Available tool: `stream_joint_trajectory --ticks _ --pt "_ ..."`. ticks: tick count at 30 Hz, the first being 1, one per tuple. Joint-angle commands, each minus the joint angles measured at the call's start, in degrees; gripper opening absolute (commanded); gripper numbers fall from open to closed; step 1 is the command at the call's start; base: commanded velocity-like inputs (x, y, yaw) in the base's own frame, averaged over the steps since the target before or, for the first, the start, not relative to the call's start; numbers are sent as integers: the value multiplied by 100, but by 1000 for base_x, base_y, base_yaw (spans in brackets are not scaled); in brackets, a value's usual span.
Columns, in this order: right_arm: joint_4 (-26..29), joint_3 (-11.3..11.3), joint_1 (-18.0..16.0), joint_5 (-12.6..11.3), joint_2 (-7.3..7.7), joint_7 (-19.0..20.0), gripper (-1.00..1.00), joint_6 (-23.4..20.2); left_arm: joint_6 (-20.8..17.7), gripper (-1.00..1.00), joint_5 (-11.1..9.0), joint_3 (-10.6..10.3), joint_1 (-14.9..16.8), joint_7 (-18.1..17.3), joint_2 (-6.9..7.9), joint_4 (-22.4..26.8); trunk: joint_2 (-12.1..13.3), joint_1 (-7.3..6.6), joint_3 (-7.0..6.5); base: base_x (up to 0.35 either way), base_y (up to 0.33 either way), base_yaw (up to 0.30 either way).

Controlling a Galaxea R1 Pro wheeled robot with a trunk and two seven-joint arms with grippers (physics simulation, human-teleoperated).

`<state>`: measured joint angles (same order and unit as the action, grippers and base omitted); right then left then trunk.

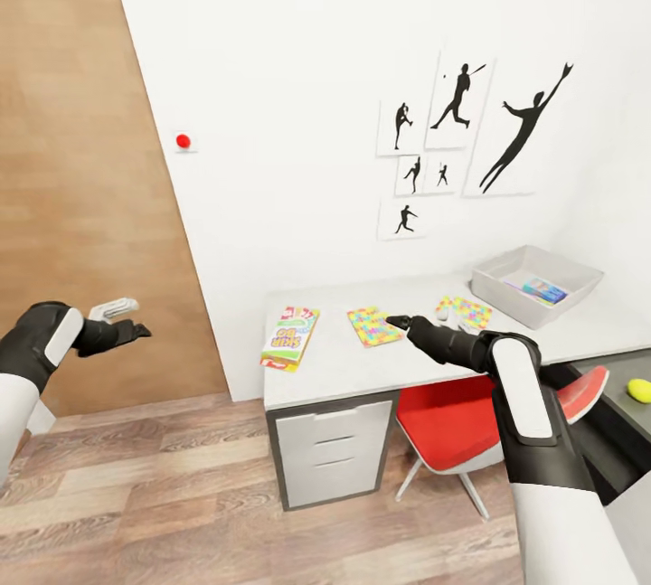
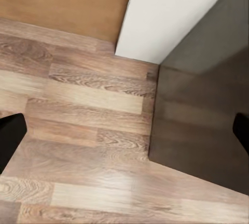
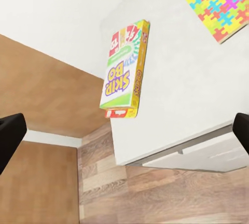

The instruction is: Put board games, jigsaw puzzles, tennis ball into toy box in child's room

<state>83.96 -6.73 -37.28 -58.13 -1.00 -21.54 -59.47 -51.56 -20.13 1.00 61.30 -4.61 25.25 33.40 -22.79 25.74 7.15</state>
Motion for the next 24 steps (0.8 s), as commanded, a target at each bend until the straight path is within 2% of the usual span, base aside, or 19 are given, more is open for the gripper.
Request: stream_joint_trajectory --ticks 1,9,11,14,17,22,24 --pt "2 -5 -7 -60 -6 -97 100 -21 25 100 107 9 -26 -48 1 -4 -13 4 13 8 138 68" --pt "-10 33 -7 -74 -43 -487 100 -50 455 100 335 5 -265 -47 1 -25 -13 4 13 66 133 224" --pt "-16 36 -7 -75 -50 -528 100 -49 503 100 436 5 -290 -44 1 -33 -13 4 13 103 23 282" --pt "-50 39 -7 -75 -66 -571 100 -30 544 100 691 5 -322 -40 0 -48 -13 4 13 54 9 287" --pt "-63 38 -7 -76 -77 -655 100 -25 553 100 815 5 -342 -33 -10 -51 -13 4 13 18 3 289" --pt "-71 27 -7 -79 -98 -1133 100 -35 564 100 898 5 -428 -40 -36 -53 -13 4 14 5 1 289" --pt "-72 24 -7 -86 -105 -1434 100 -53 566 100 907 5 -446 -45 -47 -53 -13 4 17 1 0 288"
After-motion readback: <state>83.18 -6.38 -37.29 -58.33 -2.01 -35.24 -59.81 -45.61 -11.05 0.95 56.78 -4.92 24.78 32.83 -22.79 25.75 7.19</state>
